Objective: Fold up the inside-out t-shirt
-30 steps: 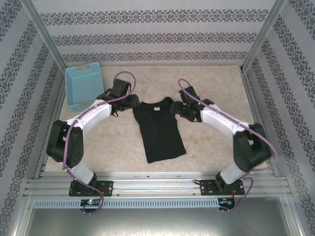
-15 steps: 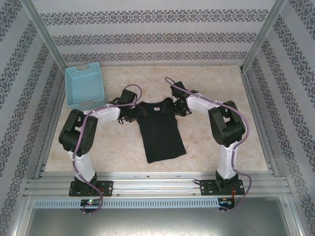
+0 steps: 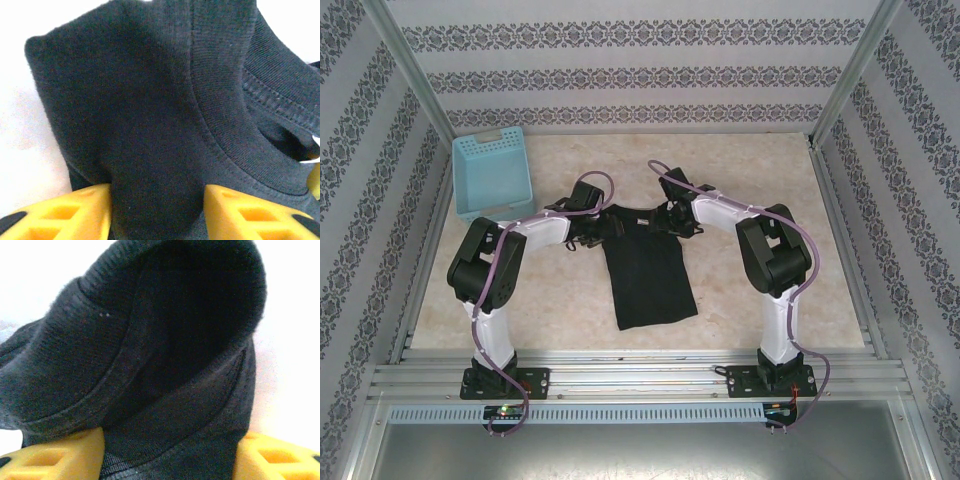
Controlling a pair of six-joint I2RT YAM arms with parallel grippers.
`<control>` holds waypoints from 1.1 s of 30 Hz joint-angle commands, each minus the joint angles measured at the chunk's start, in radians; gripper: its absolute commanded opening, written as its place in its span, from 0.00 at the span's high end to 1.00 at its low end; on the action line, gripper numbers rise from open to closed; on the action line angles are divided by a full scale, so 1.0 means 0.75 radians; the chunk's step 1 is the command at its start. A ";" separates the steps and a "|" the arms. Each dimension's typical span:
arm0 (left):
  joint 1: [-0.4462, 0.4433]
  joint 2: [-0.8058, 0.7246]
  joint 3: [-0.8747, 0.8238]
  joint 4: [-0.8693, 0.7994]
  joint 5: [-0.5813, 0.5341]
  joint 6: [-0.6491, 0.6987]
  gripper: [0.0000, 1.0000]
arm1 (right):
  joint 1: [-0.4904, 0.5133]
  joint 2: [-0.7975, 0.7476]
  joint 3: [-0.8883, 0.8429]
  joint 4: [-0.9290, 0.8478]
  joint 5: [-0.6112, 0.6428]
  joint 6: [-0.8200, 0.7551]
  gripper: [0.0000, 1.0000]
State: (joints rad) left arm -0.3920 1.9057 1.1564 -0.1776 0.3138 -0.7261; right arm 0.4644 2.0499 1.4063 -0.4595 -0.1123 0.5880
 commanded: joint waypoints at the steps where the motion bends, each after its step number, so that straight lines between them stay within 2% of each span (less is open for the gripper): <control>1: -0.023 -0.053 0.007 -0.140 -0.123 0.049 0.42 | 0.077 0.064 -0.067 0.067 -0.138 0.085 0.43; 2: -0.024 -0.082 0.023 -0.224 -0.202 0.051 0.40 | 0.073 0.050 -0.084 0.073 -0.121 0.095 0.45; 4: -0.024 -0.128 0.044 -0.303 -0.267 0.071 0.35 | 0.063 0.036 -0.111 0.067 -0.076 0.113 0.50; 9: -0.030 -0.244 -0.010 -0.312 -0.307 0.032 0.31 | 0.033 0.021 -0.155 0.097 -0.048 0.138 0.61; 12: -0.037 -0.240 -0.050 -0.244 -0.235 0.008 0.30 | 0.043 0.004 -0.169 0.123 -0.057 0.138 0.64; 19: -0.065 -0.080 -0.061 -0.051 -0.072 -0.059 0.32 | 0.086 0.003 -0.161 0.149 -0.085 0.179 0.65; 23: -0.082 -0.013 -0.046 0.014 -0.028 -0.071 0.35 | 0.111 0.007 -0.181 0.173 -0.086 0.207 0.66; 30: -0.097 0.069 -0.034 0.094 0.024 -0.077 0.53 | 0.177 0.026 -0.196 0.199 -0.083 0.255 0.71; 33: -0.099 0.076 -0.045 0.114 0.033 -0.075 0.55 | 0.204 0.018 -0.204 0.213 -0.077 0.275 0.73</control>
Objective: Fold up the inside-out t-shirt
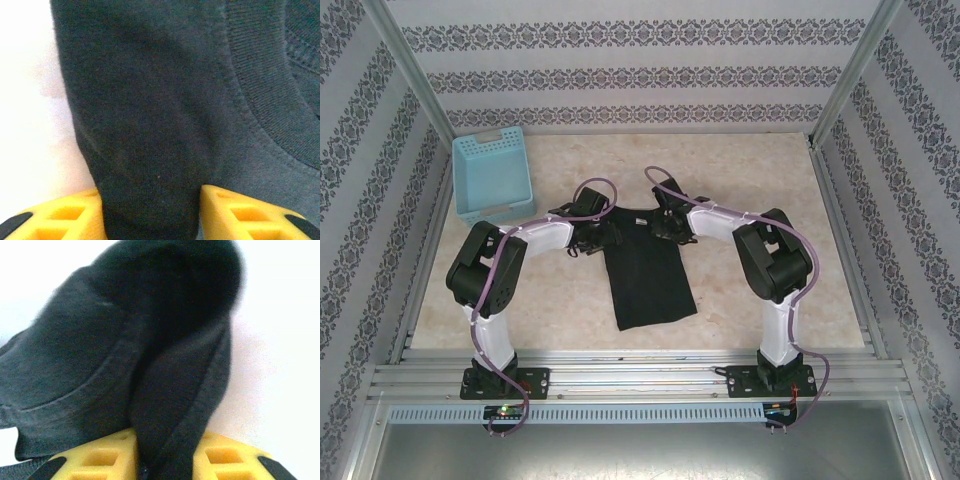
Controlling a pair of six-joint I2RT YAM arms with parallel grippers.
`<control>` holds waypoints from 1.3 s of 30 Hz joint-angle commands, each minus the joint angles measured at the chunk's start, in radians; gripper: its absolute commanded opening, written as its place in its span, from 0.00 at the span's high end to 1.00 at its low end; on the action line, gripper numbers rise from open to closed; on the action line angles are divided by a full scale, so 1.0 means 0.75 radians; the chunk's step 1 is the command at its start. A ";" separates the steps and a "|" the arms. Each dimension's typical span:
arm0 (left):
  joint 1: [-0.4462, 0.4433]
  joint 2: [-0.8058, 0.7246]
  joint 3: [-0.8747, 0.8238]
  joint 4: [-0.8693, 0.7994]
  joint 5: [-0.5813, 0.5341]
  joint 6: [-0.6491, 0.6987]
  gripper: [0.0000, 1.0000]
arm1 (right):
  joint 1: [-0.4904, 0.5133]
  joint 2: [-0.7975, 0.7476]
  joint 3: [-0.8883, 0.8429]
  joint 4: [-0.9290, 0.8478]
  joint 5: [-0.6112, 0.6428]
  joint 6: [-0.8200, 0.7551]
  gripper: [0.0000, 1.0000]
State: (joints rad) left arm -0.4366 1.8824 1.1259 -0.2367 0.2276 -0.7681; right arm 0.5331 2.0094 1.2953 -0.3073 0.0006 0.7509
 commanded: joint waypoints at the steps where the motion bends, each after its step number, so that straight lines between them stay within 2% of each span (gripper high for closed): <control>1: -0.039 0.103 -0.013 0.204 0.151 -0.019 0.56 | 0.122 0.070 -0.058 0.012 -0.228 0.062 0.74; 8: -0.032 0.035 -0.083 0.237 0.133 -0.016 0.70 | 0.081 -0.022 -0.186 0.136 -0.247 0.112 0.87; 13: -0.027 -0.092 -0.203 0.315 0.113 -0.024 0.91 | -0.003 -0.174 -0.361 0.313 -0.354 0.130 1.00; 17: -0.024 -0.207 -0.276 0.355 0.098 -0.019 1.00 | -0.034 -0.301 -0.452 0.390 -0.401 0.121 1.00; 25: 0.041 -0.393 -0.390 0.424 0.106 -0.012 1.00 | -0.089 -0.577 -0.556 0.442 -0.410 0.144 1.00; 31: 0.074 -0.483 -0.433 0.449 0.153 0.002 1.00 | -0.103 -0.702 -0.590 0.452 -0.404 0.143 1.00; 39: 0.087 -0.555 -0.334 0.405 0.188 0.047 1.00 | -0.131 -0.779 -0.535 0.444 -0.427 0.139 1.00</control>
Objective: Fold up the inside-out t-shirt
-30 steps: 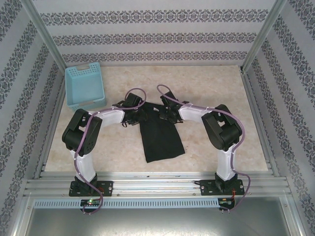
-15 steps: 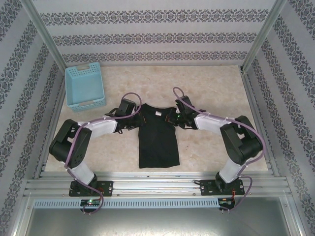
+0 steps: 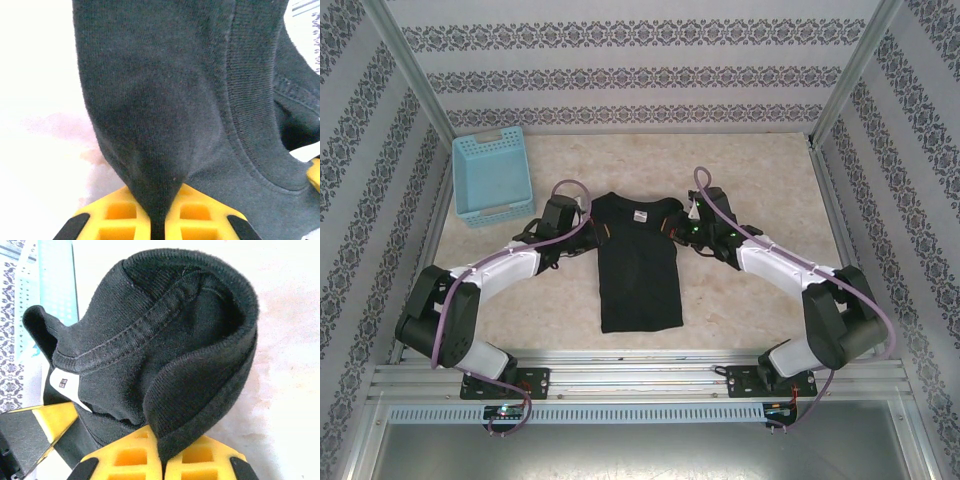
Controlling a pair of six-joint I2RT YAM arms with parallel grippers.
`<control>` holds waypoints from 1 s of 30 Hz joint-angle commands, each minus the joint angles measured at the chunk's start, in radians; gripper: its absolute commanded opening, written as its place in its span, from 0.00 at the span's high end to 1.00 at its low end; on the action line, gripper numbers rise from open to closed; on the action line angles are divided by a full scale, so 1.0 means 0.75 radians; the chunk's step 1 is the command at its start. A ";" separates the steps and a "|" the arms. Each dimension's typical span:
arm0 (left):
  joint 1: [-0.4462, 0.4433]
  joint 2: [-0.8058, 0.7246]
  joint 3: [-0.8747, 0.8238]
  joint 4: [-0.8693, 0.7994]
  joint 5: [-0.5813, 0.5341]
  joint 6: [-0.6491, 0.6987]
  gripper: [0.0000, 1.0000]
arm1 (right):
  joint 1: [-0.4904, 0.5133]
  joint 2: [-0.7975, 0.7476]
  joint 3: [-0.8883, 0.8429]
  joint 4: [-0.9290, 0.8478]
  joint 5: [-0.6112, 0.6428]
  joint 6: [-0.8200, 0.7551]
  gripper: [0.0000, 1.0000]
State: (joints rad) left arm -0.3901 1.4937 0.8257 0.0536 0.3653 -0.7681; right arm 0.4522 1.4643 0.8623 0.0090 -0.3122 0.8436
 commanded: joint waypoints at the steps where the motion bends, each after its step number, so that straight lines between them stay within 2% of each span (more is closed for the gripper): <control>1: 0.029 -0.037 0.078 0.009 0.001 0.054 1.00 | -0.024 -0.060 0.063 0.009 -0.008 0.013 1.00; 5: 0.067 -0.031 0.129 0.003 0.027 0.054 1.00 | -0.026 -0.103 0.122 -0.024 0.018 -0.013 1.00; 8: 0.079 0.015 0.250 -0.047 0.040 0.087 1.00 | -0.060 -0.101 0.183 -0.046 0.044 -0.043 1.00; 14: 0.150 0.229 0.691 -0.093 0.083 0.118 1.00 | -0.205 0.117 0.615 -0.098 -0.021 -0.143 1.00; 18: 0.177 0.329 0.914 -0.110 0.127 0.166 1.00 | -0.241 0.225 0.855 -0.162 -0.025 -0.216 1.00; 21: 0.156 0.290 0.782 0.025 0.197 0.150 1.00 | -0.225 0.182 0.757 -0.106 -0.040 -0.248 1.00; 27: -0.023 0.101 0.168 0.341 0.252 0.148 1.00 | -0.146 -0.073 0.108 0.156 -0.050 -0.255 1.00; 30: -0.087 0.001 -0.085 0.409 0.231 0.087 1.00 | -0.092 -0.214 -0.155 0.157 -0.006 -0.212 1.00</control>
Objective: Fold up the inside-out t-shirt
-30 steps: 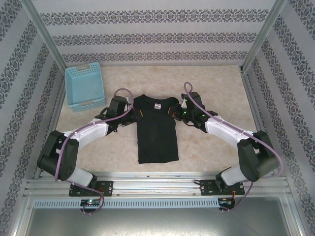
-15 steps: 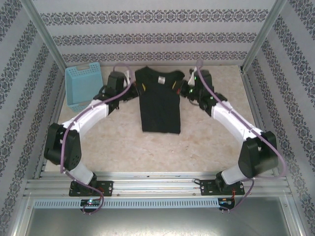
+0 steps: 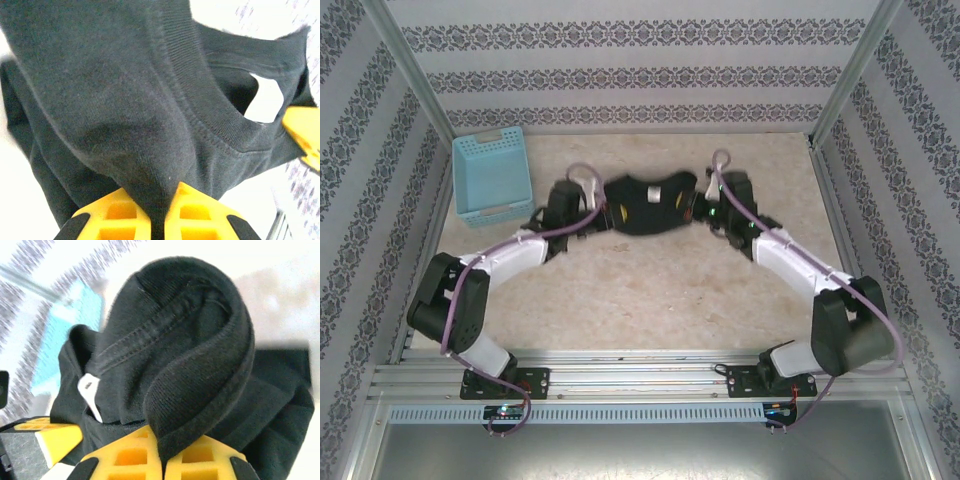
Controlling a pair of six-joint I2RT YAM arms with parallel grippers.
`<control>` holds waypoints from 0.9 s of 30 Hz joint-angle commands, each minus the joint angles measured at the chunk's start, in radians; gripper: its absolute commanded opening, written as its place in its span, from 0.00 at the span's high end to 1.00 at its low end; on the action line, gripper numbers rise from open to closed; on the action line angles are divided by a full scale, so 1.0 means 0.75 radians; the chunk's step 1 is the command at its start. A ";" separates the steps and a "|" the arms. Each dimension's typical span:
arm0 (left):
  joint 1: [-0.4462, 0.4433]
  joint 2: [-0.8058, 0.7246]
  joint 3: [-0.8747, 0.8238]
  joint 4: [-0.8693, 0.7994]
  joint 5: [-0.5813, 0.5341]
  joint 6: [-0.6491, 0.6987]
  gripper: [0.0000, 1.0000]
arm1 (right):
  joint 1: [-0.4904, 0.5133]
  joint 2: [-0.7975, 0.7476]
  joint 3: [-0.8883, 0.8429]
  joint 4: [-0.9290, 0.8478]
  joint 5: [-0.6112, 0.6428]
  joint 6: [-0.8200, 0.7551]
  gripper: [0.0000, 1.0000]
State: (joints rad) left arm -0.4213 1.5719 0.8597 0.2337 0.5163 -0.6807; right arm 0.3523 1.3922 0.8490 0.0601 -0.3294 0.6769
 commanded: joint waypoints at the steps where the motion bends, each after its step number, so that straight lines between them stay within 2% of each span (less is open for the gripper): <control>1: -0.062 -0.144 -0.187 0.159 0.016 -0.039 1.00 | 0.058 -0.176 -0.218 0.073 0.034 0.024 1.00; 5: -0.140 -0.290 -0.295 0.097 -0.040 -0.028 1.00 | 0.111 -0.372 -0.401 0.015 0.091 0.071 1.00; 10: -0.150 -0.316 -0.241 0.016 -0.136 0.070 1.00 | 0.126 -0.439 -0.372 -0.039 0.178 0.023 1.00; 14: -0.144 -0.216 -0.125 -0.032 -0.234 0.116 1.00 | 0.085 -0.302 -0.248 -0.050 0.191 -0.025 1.00; 20: -0.117 -0.042 -0.048 -0.019 -0.329 0.091 1.00 | 0.055 -0.026 -0.043 -0.055 0.175 -0.078 1.00; 23: -0.115 0.013 -0.044 -0.001 -0.310 0.073 1.00 | 0.047 0.055 -0.005 -0.084 0.198 -0.085 1.00; 27: -0.115 0.086 -0.013 -0.012 -0.264 0.092 1.00 | 0.048 0.074 -0.071 -0.044 0.256 -0.069 1.00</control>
State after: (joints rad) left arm -0.5152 1.6096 0.8097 0.2176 0.3099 -0.6315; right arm 0.3950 1.4414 0.8112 0.0113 -0.1989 0.6430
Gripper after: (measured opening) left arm 0.084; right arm 0.059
